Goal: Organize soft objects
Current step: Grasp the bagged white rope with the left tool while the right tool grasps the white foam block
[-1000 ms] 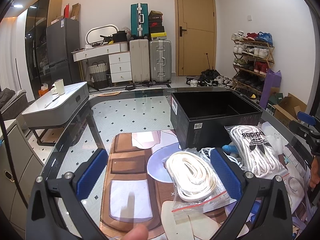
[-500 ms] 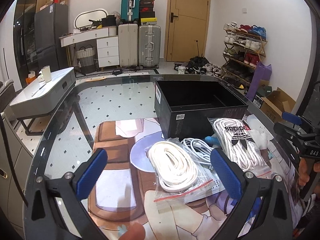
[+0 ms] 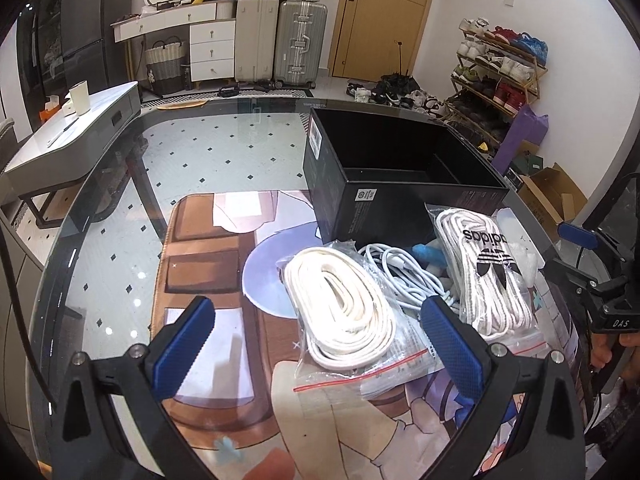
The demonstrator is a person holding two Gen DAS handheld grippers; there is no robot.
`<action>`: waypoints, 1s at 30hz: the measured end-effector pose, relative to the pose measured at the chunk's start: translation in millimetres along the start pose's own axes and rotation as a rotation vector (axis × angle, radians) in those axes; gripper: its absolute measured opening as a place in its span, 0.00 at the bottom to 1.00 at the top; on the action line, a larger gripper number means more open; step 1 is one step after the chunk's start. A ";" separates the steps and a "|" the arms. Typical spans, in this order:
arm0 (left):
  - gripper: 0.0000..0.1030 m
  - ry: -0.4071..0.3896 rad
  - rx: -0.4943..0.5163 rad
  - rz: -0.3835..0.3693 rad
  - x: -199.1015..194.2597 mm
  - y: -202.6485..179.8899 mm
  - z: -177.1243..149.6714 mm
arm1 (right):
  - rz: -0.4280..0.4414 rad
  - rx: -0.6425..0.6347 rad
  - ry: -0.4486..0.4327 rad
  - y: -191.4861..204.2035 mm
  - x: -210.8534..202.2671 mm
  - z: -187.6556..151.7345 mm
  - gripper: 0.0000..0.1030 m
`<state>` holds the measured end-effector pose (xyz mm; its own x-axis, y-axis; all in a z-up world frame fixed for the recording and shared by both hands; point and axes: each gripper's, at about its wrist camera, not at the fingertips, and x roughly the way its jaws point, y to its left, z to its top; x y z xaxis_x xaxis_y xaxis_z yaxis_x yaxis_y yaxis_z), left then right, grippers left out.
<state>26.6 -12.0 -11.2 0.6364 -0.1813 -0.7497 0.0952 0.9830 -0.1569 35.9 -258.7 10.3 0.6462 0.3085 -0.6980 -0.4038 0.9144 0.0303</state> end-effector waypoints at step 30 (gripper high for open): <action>0.98 0.195 -0.068 0.008 44.5 -3.6 8.6 | 0.048 -0.148 0.144 17.0 42.9 10.9 0.91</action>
<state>61.2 -23.4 -38.4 0.4757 -0.1823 -0.8605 0.0347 0.9814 -0.1888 63.9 -227.1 -11.3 0.5290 0.2998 -0.7939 -0.5290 0.8480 -0.0322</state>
